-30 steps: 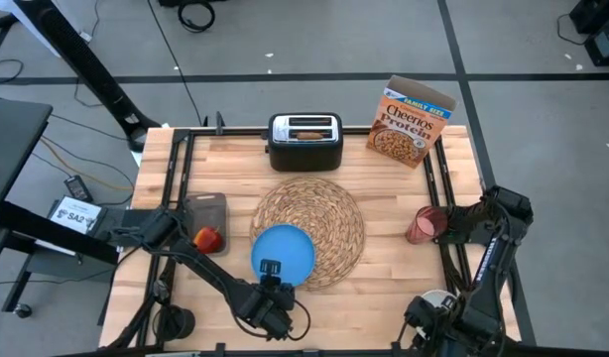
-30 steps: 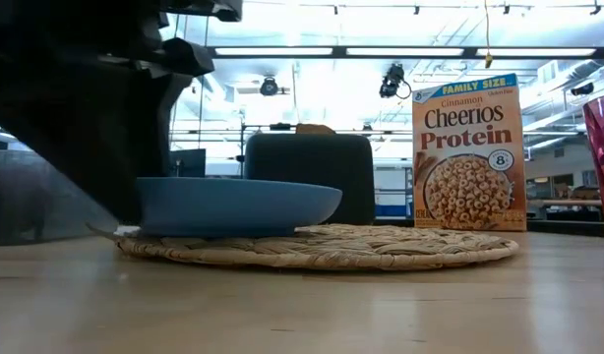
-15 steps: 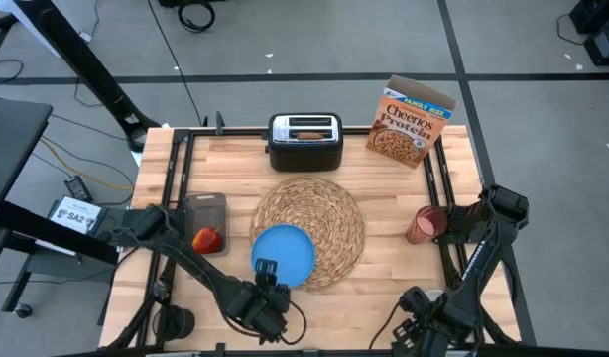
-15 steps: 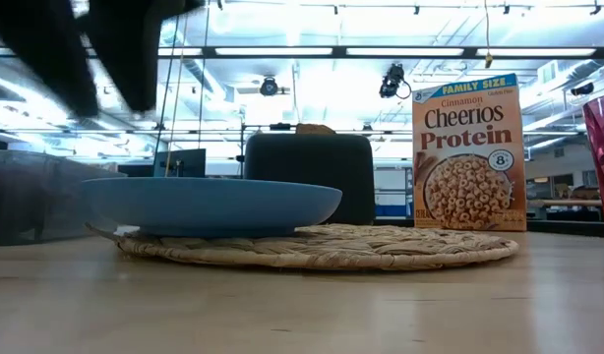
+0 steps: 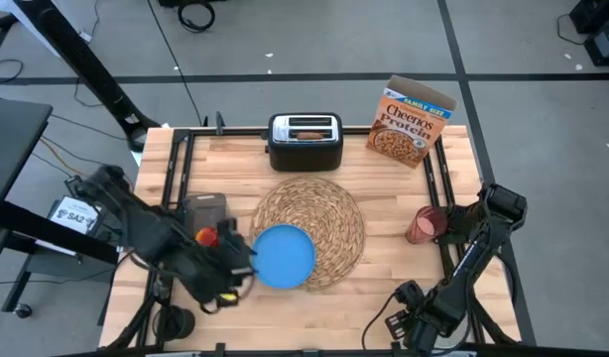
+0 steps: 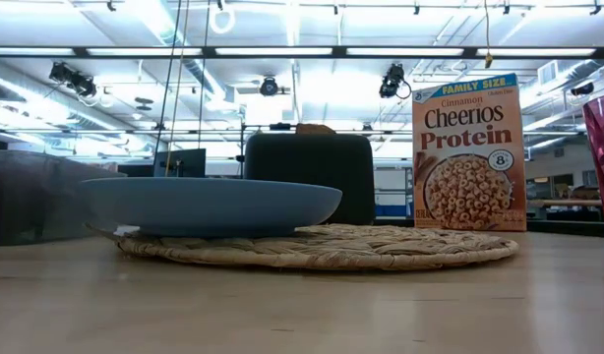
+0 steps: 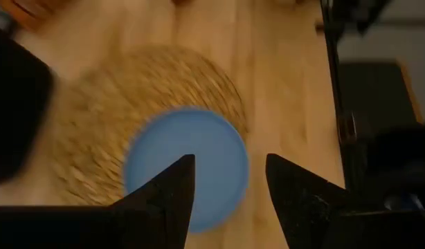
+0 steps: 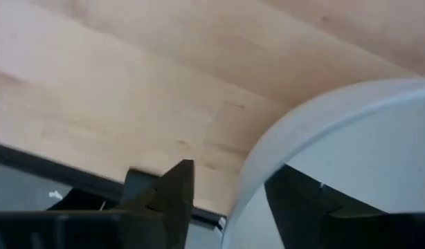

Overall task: Arrange a breakfast setting
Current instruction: Put the white bowl to the top right of the blue plate on the brown woven mat

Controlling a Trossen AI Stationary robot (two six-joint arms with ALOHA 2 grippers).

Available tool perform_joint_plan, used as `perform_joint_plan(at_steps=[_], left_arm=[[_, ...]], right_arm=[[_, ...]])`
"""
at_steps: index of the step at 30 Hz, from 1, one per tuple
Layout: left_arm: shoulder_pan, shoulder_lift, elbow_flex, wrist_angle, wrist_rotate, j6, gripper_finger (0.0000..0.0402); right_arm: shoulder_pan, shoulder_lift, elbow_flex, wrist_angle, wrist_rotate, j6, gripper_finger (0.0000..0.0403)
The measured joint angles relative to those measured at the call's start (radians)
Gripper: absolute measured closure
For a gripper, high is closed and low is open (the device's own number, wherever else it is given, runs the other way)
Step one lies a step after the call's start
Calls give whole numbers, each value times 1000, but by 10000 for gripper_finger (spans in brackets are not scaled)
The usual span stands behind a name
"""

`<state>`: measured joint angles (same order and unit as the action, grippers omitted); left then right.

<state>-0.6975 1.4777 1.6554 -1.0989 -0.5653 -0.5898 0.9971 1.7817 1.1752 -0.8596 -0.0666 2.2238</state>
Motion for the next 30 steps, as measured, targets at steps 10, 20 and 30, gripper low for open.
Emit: perform_joint_plan(at_steps=[10,20,30], left_arm=[[-30,-124,0,-84,-188,33,219],[-30,-139,0,-165,-235,25,219],[-30,-138,0,-107,-246,25,219]], right_arm=[[-7,-1,0,8,-41,-7,382],[-54,-5,177,51,-70,-87,394],[-284,-12,592,-122,276,-1018,394]])
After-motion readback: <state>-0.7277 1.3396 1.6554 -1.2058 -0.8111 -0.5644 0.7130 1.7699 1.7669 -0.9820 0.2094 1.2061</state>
